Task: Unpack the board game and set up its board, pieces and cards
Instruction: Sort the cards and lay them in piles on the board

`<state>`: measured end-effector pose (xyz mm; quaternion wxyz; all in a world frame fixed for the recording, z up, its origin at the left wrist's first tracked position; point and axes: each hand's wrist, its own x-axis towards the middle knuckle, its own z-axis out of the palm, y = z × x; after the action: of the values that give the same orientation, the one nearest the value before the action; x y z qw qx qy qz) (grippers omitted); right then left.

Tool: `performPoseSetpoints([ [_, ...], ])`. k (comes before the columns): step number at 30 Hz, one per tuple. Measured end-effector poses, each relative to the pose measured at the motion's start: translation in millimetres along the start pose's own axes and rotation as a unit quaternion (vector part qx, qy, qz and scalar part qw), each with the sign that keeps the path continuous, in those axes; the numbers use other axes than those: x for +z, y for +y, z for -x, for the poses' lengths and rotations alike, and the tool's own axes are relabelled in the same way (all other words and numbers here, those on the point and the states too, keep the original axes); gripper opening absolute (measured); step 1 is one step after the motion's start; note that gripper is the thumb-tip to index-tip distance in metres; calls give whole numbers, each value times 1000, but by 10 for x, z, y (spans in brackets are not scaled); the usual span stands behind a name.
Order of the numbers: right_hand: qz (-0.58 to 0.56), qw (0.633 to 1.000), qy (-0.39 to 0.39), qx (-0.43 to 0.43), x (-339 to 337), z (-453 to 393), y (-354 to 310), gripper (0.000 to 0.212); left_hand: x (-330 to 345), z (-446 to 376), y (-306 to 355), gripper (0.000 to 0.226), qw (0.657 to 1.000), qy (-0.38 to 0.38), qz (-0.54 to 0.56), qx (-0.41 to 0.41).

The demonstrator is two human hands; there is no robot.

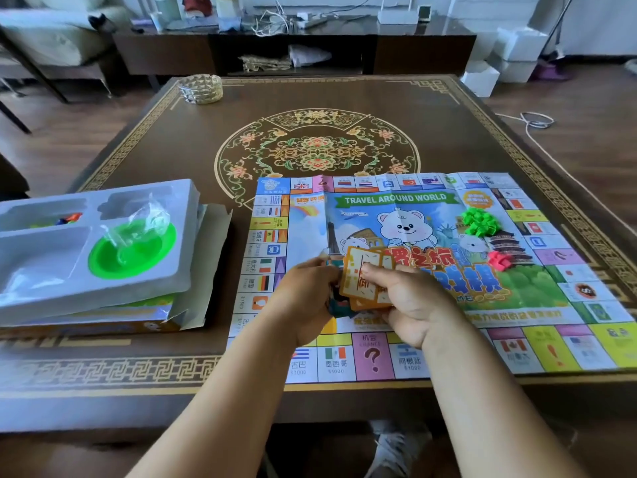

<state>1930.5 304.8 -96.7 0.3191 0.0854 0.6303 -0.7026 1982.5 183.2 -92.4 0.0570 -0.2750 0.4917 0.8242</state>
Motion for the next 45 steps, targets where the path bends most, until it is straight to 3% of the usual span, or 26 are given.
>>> performPoseSetpoints([
  [11, -14, 1000, 22, -12, -58, -1, -8, 11, 32, 2, -88, 25, 969, 160, -174, 75],
  [16, -28, 998, 44, -22, -142, -10, -37, 13, 25, 51, -113, 22, 952, 153, -259, 63],
  [19, -5, 999, 45, -25, -123, -35, 0, 12, 34, 26, -206, 20, 911, 151, -379, 65],
  [24, -8, 999, 31, -38, -97, -23, 11, 12, -8, 20, -244, 33, 799, 168, -570, 89],
  [26, -2, 999, 25, -44, -77, -15, 19, 11, 12, 45, -197, 34, 787, 174, -581, 115],
  [28, 4, 998, 21, -55, -30, -2, 25, 9, 34, 21, -155, 35, 811, 174, -536, 157],
  [30, 1, 998, 12, -65, 24, -1, 41, 11, 69, -11, -140, 35, 873, 129, -427, 197],
  [33, -28, 997, -6, -74, 139, 13, 55, 13, 136, 48, -119, 27, 946, 63, -276, 158],
  [36, -65, 994, -27, -89, 232, 10, 58, 21, 154, 41, -125, 11, 951, 76, -253, 164],
  [40, -90, 990, -61, -87, 270, 41, 6, 16, 134, -2, -67, 21, 966, 91, -166, 173],
  [43, -121, 989, -72, -48, 243, 45, -60, 18, 93, -10, 0, 31, 979, 21, -130, 155],
  [45, -132, 988, -72, -27, 189, 31, -92, 17, 71, 2, 39, 24, 986, -45, -85, 134],
])
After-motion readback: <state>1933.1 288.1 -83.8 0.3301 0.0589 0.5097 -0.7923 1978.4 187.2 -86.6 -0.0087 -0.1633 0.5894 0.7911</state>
